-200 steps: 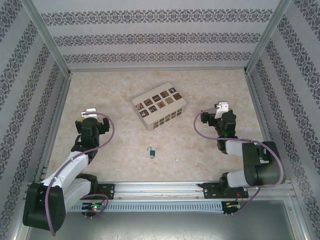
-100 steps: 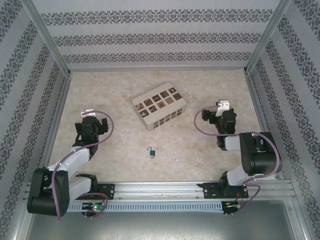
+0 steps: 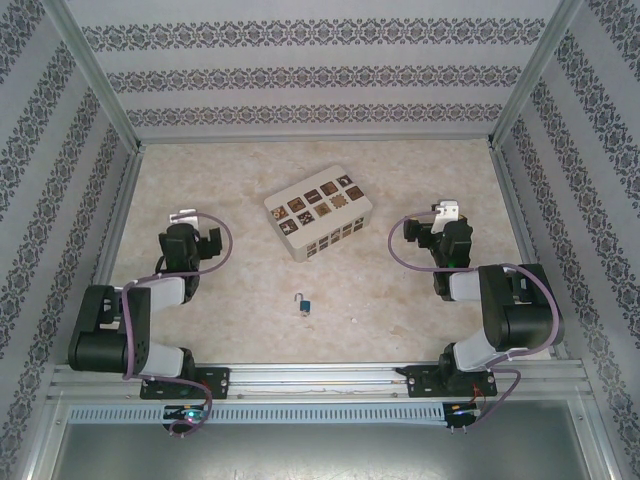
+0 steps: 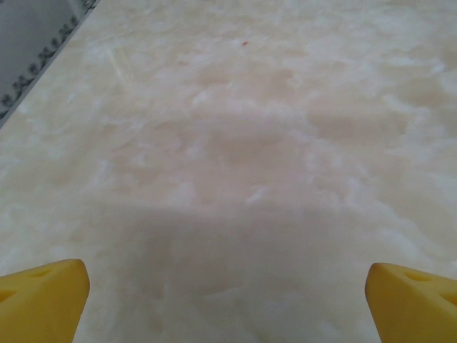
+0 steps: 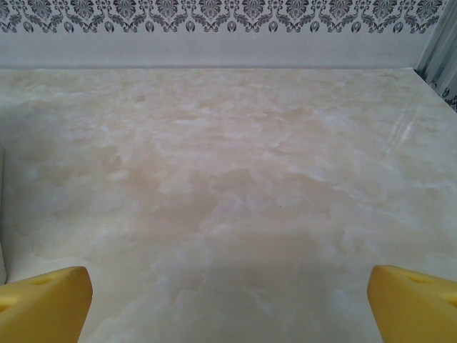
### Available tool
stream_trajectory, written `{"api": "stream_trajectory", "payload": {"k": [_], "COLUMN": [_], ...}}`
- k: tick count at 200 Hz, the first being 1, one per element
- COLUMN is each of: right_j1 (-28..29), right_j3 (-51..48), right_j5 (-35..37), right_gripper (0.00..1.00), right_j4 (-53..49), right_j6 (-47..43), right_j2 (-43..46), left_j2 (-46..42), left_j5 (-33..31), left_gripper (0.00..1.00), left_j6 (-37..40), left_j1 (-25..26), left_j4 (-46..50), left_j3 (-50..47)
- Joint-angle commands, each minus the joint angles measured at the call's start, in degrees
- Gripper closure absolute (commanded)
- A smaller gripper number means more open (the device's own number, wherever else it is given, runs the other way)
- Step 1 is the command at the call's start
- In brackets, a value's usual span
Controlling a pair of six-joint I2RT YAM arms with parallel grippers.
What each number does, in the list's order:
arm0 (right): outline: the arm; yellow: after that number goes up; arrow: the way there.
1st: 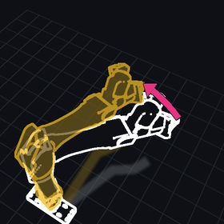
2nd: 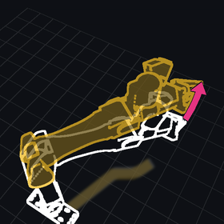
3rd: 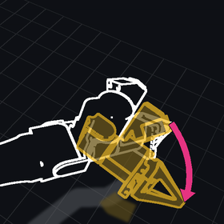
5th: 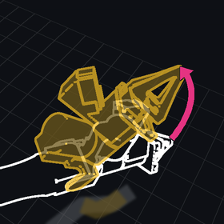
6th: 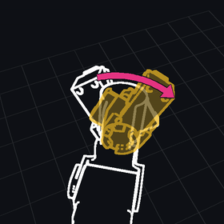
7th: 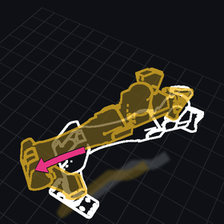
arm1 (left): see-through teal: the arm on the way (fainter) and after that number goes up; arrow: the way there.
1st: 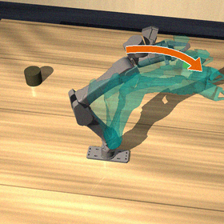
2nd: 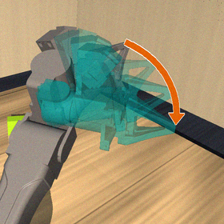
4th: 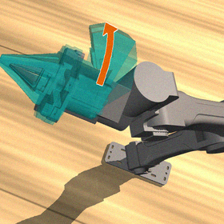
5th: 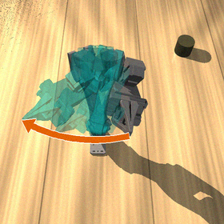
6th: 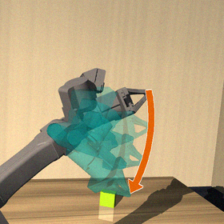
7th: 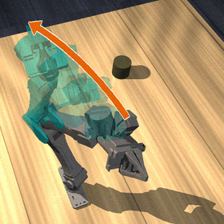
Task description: Unlock the padlock with the key
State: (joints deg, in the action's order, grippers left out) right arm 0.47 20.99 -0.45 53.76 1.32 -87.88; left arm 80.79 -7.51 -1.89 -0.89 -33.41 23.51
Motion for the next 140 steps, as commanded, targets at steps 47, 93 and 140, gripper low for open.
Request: {"api": "stream_trajectory", "payload": {"k": [47, 93, 140], "right_j1": [-0.21, -0.21, -0.20], "right_j3": [0.63, 0.63, 0.54], "right_j5": [0.81, 0.89, 0.94], "right_gripper": [0.02, 0.01, 0.02], "right_j4": [0.47, 0.38, 0.47], "right_j6": [0.71, 0.74, 0.66], "right_j2": [0.07, 0.06, 0.16], "left_j2": [7.54, 11.04, 10.78], "left_j5": [6.79, 7.40, 7.95], "left_gripper": [0.01, 0.01, 0.01], "left_j6": [-1.17, -0.66, -0.22], "left_j1": [-0.89, -0.94, -0.78], "left_j4": [-28.90, -26.22, -24.05], "left_j3": [-6.84, -3.60, -2.73]}}
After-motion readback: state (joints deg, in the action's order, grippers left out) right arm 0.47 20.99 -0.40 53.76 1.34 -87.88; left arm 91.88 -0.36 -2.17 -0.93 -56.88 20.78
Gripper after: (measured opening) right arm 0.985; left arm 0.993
